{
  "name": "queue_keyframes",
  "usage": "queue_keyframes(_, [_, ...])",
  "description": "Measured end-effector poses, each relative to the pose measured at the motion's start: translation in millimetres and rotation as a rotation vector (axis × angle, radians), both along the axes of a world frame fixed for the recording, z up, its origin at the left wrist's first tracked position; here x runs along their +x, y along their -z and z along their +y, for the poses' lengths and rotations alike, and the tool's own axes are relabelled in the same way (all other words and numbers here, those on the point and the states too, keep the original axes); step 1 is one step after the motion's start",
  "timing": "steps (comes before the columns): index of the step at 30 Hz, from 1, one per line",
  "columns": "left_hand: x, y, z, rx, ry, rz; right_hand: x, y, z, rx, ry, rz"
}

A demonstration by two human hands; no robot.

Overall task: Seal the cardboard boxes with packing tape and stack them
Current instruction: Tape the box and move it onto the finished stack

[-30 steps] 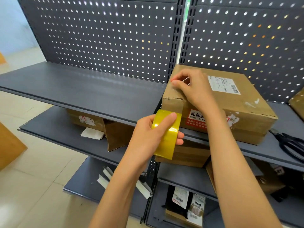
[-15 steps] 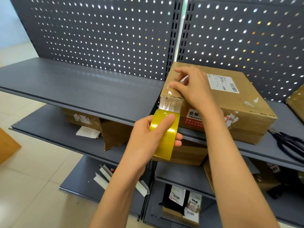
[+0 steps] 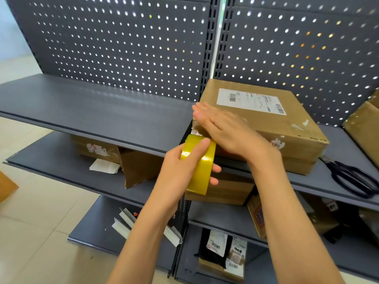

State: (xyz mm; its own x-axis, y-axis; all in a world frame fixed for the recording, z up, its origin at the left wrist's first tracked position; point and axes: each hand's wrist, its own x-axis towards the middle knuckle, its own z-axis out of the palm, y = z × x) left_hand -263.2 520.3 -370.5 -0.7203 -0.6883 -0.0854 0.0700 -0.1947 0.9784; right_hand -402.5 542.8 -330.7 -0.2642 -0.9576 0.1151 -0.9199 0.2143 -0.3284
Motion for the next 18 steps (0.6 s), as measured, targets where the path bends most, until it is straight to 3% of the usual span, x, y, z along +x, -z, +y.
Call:
queue_keyframes(10, [3.9,7.2,8.9,-0.089,-0.060,0.004,-4.2,-2.6,-4.3,0.104,0.002,0.008])
queue_keyframes(18, [9.5,15.1,15.1,-0.037,-0.059,-0.093,-5.6,2.2,-3.8,0.078,0.003,0.084])
